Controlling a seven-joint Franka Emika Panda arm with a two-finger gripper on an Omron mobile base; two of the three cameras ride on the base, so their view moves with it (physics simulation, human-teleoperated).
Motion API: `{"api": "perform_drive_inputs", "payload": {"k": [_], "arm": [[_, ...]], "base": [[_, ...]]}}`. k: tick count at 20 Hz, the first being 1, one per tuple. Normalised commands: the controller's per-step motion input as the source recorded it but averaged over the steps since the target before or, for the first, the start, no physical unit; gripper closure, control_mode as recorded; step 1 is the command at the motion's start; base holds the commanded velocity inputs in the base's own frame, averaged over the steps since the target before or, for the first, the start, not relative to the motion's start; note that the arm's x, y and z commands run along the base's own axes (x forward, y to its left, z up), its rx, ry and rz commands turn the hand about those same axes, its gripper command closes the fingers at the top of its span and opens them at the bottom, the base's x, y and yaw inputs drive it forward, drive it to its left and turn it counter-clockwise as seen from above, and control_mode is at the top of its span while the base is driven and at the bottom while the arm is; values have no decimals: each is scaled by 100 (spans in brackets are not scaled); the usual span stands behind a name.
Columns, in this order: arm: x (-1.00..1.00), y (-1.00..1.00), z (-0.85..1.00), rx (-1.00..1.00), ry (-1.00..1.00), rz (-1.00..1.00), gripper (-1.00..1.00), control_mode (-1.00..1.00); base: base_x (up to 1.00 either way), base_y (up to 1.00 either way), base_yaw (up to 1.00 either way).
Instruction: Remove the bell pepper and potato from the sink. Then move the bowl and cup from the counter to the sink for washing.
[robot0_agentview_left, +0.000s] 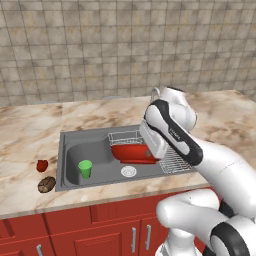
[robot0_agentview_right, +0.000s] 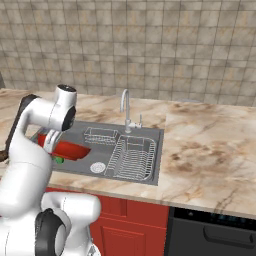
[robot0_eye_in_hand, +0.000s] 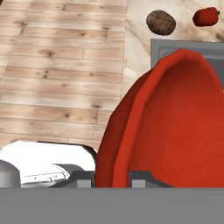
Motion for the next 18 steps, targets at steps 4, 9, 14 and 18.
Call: {"api": "perform_drive_inputs", "payload": {"k": [4, 9, 14, 18], "arm": [[31, 4, -17, 0, 6, 0, 100, -100], [34, 2, -11, 0, 0, 0, 100, -100], [25, 5, -10, 0, 0, 0, 100, -100], [2, 12, -16, 0, 0, 0, 100, -100]], "base": [[0, 0, 0], [0, 0, 0], [0, 0, 0], [0, 0, 0]]}}
